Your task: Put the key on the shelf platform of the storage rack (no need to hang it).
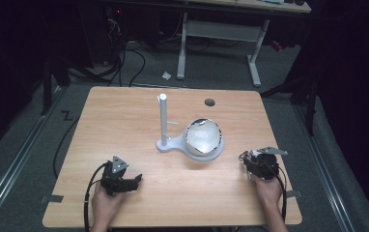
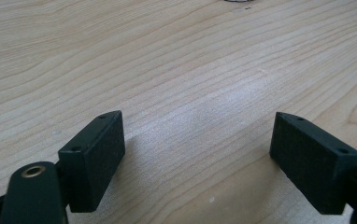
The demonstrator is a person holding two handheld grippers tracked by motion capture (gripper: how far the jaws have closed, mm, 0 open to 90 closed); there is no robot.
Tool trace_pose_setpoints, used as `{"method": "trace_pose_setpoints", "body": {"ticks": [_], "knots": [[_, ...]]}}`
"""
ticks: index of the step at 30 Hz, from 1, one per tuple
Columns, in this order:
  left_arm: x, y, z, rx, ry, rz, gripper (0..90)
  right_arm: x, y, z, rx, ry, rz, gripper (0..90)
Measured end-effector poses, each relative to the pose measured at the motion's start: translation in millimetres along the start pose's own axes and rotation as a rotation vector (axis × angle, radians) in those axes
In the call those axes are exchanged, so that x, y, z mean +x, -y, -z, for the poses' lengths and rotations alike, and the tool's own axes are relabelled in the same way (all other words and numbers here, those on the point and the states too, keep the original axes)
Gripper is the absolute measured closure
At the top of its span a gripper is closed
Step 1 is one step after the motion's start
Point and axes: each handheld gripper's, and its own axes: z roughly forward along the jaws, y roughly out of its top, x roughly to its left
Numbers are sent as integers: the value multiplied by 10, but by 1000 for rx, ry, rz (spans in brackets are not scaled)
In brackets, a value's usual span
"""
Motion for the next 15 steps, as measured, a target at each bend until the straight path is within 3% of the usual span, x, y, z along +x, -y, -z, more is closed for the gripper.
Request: {"method": "trace_pose_setpoints", "body": {"ticks": [8,12,15], "knots": [[0,0,0,0,0,0,184,-15,1,-51,-4,14,-6,665],[0,0,0,0,0,0,184,-15,4,-51,-5,29,7,737],[0,0,0,0,0,0,184,4,8,-44,-3,39,32,742]]}}
